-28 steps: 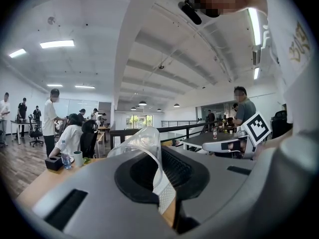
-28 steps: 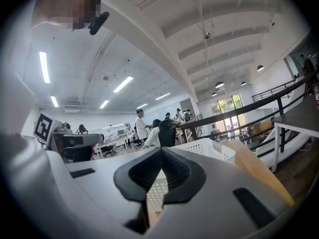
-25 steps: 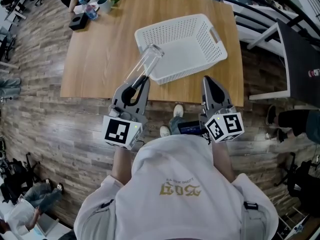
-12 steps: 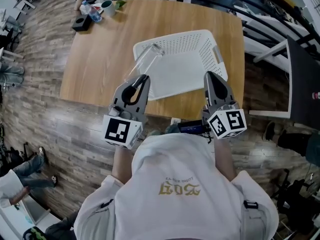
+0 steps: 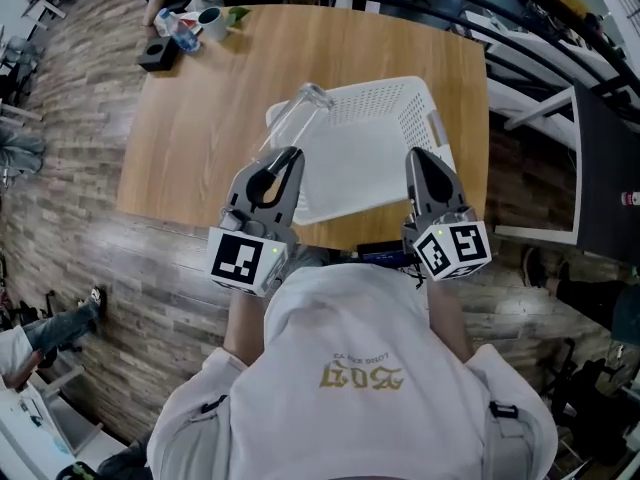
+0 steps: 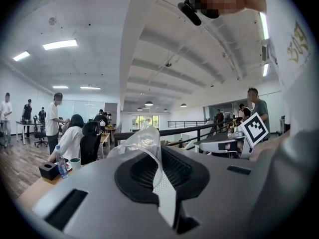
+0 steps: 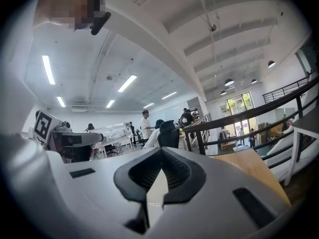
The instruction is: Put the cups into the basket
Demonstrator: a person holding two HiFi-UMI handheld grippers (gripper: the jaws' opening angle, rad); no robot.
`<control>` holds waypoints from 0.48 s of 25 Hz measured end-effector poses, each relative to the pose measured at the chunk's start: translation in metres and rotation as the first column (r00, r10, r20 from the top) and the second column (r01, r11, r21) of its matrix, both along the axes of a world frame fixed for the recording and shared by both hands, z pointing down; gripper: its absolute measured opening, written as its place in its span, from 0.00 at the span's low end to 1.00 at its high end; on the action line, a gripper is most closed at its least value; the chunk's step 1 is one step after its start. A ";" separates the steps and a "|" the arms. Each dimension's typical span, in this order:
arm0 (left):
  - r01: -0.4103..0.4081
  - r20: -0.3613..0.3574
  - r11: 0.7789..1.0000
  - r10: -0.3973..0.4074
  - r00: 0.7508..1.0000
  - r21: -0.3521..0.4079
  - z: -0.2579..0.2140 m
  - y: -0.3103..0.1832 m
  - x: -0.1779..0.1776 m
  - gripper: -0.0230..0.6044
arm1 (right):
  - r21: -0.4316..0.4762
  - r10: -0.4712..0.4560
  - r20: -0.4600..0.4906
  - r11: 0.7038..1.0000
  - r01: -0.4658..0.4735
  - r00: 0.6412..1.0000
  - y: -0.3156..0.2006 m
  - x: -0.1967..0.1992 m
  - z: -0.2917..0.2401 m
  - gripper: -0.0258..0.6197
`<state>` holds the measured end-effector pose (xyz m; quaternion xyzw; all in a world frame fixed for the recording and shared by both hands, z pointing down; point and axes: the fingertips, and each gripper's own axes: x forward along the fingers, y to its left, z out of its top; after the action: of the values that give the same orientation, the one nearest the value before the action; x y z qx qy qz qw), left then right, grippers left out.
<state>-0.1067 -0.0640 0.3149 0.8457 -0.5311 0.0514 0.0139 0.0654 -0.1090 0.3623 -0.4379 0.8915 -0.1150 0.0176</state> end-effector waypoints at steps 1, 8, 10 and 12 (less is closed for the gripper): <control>-0.006 -0.001 1.000 0.006 1.000 -0.001 -0.001 -0.006 -0.002 0.08 | -0.001 0.009 0.002 1.000 -0.009 1.000 -0.004 -0.002 -0.001 0.06; -0.066 0.005 0.998 0.066 0.998 0.021 -0.015 -0.029 -0.012 0.07 | -0.005 0.049 0.009 0.999 -0.048 0.999 -0.018 -0.017 -0.007 0.06; -0.076 0.005 0.997 0.076 0.997 0.016 -0.015 -0.036 -0.017 0.08 | 0.000 0.057 0.008 0.998 -0.057 0.998 -0.021 -0.022 -0.010 0.06; -0.084 0.002 0.996 0.084 0.996 0.010 -0.013 -0.043 -0.020 0.07 | 0.005 0.067 0.001 0.998 -0.067 0.998 -0.026 -0.024 -0.010 0.06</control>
<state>-0.1268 -0.1067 0.3017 0.8673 -0.4953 0.0497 0.0069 0.0412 -0.1347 0.3519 -0.4673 0.8766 -0.1126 0.0229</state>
